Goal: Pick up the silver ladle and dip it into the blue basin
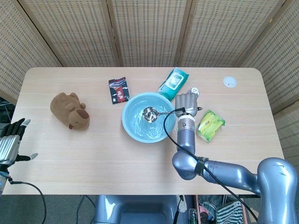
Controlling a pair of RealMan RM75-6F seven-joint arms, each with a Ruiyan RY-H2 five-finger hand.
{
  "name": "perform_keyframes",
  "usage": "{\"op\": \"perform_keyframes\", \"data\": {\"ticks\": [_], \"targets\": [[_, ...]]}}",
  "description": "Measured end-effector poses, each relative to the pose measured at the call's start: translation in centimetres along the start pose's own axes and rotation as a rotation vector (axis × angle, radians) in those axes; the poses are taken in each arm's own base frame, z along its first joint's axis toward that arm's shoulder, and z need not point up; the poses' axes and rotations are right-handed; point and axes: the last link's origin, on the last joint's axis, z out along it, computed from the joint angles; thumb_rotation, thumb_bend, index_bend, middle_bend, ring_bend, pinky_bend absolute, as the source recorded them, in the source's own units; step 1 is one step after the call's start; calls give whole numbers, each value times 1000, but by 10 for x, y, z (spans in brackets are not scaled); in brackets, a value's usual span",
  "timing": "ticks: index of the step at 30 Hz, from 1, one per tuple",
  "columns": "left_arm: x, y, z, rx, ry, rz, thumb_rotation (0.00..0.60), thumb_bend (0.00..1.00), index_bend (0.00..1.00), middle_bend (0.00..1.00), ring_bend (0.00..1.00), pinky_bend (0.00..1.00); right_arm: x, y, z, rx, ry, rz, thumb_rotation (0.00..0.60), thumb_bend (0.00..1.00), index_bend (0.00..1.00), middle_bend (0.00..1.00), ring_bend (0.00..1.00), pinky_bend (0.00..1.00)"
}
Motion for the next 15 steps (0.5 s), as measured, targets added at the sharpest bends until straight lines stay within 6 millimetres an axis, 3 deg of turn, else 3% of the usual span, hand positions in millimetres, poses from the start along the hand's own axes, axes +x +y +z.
{"op": "perform_keyframes", "data": {"ticks": [15], "targets": [[-3, -4, 8, 22, -29, 4, 600, 0, 0, 0, 0, 0, 32, -1, 6, -55, -198, 8, 600, 867, 688, 908, 882, 1000]]}}
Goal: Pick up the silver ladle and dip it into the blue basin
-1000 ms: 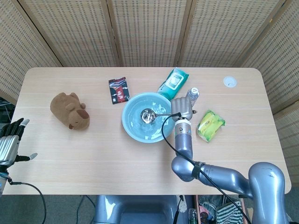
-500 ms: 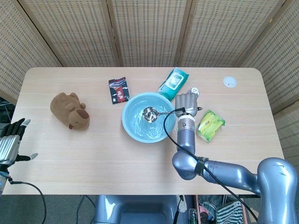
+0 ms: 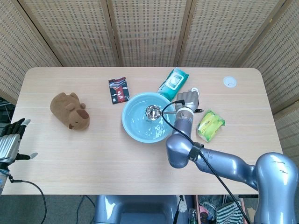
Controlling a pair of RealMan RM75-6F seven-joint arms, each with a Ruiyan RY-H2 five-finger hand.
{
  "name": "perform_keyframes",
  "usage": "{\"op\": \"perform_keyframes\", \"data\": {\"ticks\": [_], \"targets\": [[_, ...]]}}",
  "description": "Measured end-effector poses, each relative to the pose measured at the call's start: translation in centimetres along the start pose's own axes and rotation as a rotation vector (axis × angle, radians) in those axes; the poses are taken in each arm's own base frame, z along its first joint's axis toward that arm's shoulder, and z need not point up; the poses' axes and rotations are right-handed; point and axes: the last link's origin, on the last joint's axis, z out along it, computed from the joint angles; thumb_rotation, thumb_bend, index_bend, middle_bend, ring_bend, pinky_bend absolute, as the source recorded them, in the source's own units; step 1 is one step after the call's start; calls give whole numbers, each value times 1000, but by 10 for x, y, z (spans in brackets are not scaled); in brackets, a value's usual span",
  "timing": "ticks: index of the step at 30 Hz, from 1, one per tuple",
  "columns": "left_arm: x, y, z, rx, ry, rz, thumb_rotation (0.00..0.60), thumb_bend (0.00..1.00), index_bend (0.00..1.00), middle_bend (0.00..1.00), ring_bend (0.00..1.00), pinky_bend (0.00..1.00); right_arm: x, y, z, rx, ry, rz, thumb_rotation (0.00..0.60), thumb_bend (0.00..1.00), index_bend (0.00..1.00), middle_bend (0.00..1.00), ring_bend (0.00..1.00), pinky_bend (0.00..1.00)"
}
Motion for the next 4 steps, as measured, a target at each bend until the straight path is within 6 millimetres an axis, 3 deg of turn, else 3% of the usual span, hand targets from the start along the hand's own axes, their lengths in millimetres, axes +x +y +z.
{"op": "perform_keyframes", "data": {"ticks": [4], "targets": [[0, 0, 1, 3, -2, 1, 600, 0, 0, 0, 0, 0, 7, 0, -1, 2, -22, 16, 600, 867, 688, 908, 882, 1000]]}}
